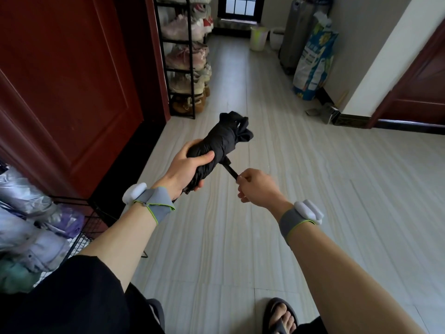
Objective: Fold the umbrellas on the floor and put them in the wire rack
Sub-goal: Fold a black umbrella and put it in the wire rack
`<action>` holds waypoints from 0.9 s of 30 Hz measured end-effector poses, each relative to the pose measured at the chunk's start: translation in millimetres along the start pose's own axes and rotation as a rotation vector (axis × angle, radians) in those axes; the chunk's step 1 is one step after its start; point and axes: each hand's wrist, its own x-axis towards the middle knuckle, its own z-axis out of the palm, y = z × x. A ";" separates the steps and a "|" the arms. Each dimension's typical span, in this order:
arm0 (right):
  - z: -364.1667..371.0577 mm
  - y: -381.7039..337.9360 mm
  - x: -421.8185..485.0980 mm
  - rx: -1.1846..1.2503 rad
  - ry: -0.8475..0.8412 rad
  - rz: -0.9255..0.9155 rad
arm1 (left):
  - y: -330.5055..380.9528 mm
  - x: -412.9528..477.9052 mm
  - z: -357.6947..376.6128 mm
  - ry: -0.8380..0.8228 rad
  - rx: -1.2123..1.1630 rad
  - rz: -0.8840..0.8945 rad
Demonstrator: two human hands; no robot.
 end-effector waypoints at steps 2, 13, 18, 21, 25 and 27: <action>4.5 -10.0 -2.4 -0.006 -0.104 0.003 | -10.1 2.8 -1.7 0.097 0.248 0.035; -3.7 -15.8 -2.4 0.508 -0.043 0.106 | -57.4 -4.3 41.5 0.228 1.347 0.439; 1.2 -7.4 -1.4 0.446 0.036 0.098 | -60.8 -20.9 57.6 0.294 1.652 0.592; -1.9 3.5 0.4 0.418 0.036 0.095 | -46.5 -30.3 62.9 0.026 1.274 0.349; -1.1 12.8 -0.7 0.387 -0.029 0.094 | -22.8 -26.2 45.0 -0.179 0.701 0.092; 0.1 13.0 -2.3 0.372 -0.060 0.060 | -19.2 -19.3 34.8 -0.111 0.626 0.109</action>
